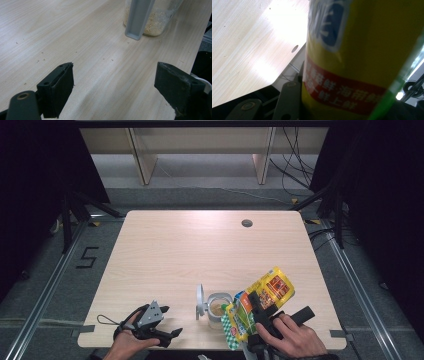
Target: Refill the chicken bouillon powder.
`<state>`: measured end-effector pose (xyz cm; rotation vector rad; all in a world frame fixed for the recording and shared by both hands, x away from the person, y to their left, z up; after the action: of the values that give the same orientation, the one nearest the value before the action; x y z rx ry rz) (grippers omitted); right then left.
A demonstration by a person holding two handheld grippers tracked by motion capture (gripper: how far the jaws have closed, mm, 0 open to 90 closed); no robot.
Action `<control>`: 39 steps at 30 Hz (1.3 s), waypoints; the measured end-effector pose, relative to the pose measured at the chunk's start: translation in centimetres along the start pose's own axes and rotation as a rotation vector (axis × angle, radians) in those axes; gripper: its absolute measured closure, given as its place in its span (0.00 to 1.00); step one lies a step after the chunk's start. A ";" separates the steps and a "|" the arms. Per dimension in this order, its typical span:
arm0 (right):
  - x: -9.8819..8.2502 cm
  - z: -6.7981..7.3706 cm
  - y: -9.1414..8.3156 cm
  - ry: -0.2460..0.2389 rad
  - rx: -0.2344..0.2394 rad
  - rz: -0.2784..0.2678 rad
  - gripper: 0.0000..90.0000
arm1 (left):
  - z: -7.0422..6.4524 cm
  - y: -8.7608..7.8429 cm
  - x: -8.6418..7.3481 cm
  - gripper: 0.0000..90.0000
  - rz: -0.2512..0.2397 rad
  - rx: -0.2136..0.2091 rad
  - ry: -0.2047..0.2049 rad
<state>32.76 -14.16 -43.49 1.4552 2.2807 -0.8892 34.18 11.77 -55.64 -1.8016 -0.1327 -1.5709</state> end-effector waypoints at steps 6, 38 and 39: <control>0.0 0.0 0.0 0.001 -0.003 -0.002 0.70 | 0.0 0.0 0.0 0.17 0.001 0.001 0.001; 0.0 0.0 0.0 -0.004 0.000 -0.002 0.70 | -0.1 0.0 -0.2 0.17 0.010 0.006 -0.018; 0.0 0.0 0.0 -0.003 0.000 -0.002 0.70 | -0.2 0.1 -0.1 0.17 -0.002 0.007 -0.031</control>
<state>32.78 -14.17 -43.47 1.4510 2.2798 -0.8920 34.03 11.64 -55.74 -1.8215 -0.1544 -1.5418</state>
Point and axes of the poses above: each handheld gripper's, and its own axes: y roughly forward along the jaws, x roughly out of its top, z roughly to its left, the point moved 9 cm from there along y, roughly forward along the jaws, and after that the axes turned 10 degrees about -z, right-handed, at the moved point
